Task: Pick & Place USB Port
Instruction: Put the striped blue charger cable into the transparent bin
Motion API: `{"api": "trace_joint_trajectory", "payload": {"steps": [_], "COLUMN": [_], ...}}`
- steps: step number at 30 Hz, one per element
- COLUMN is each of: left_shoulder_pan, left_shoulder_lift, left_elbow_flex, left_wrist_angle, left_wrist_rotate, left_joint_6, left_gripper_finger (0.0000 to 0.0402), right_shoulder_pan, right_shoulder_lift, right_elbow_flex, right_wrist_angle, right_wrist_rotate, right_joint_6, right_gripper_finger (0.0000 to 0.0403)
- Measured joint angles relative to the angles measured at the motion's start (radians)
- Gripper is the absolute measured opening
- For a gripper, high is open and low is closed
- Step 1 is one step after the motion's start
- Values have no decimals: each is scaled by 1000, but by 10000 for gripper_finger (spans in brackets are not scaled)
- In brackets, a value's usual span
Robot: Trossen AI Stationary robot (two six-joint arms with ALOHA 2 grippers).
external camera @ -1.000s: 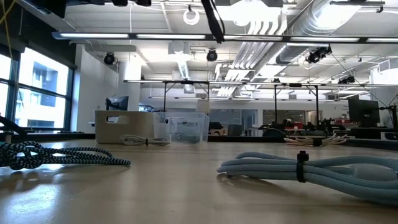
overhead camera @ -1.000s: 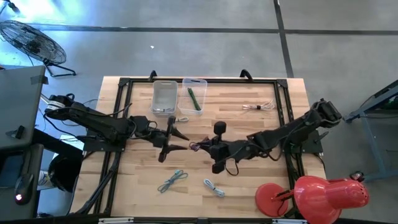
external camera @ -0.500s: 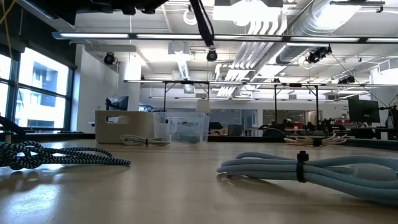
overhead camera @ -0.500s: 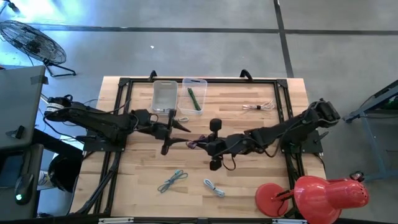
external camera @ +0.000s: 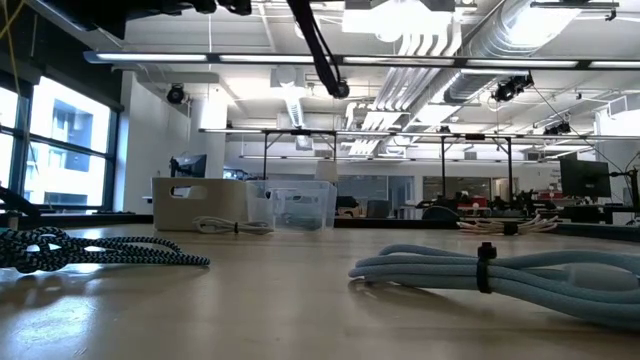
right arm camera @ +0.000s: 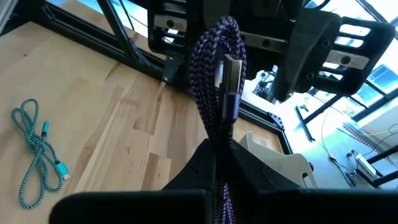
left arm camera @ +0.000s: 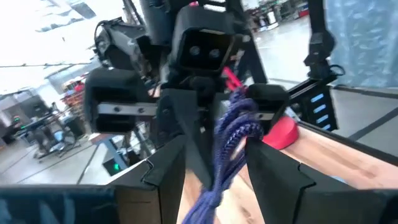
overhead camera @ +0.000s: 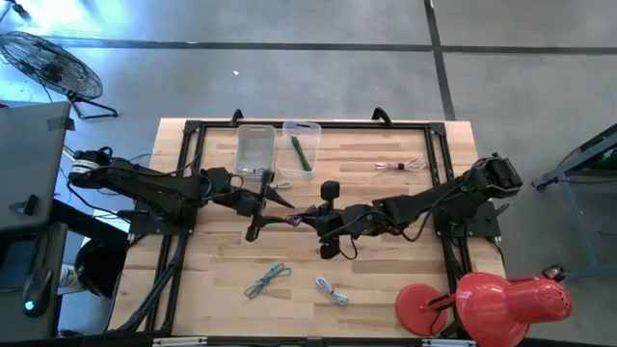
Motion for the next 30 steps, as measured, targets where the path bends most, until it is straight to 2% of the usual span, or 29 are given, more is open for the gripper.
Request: {"api": "trace_joint_trajectory", "payload": {"steps": [19, 25, 30], "left_shoulder_pan": [0, 0, -1], "left_shoulder_lift": [0, 0, 0], "left_elbow_flex": [0, 0, 0], "left_wrist_angle": [-44, -51, -29], "left_wrist_rotate": [117, 114, 74], "left_joint_6": [-6, -5, 1], "left_gripper_finger": [165, 165, 165], "right_shoulder_pan": [-24, -24, -25], "right_shoulder_lift": [0, 0, 0], "right_elbow_flex": [0, 0, 0], "right_wrist_angle": [-3, -5, -2], "right_wrist_rotate": [-29, -28, -29], "right_joint_6": [1, 2, 9], "right_gripper_finger": [8, 8, 8]}}
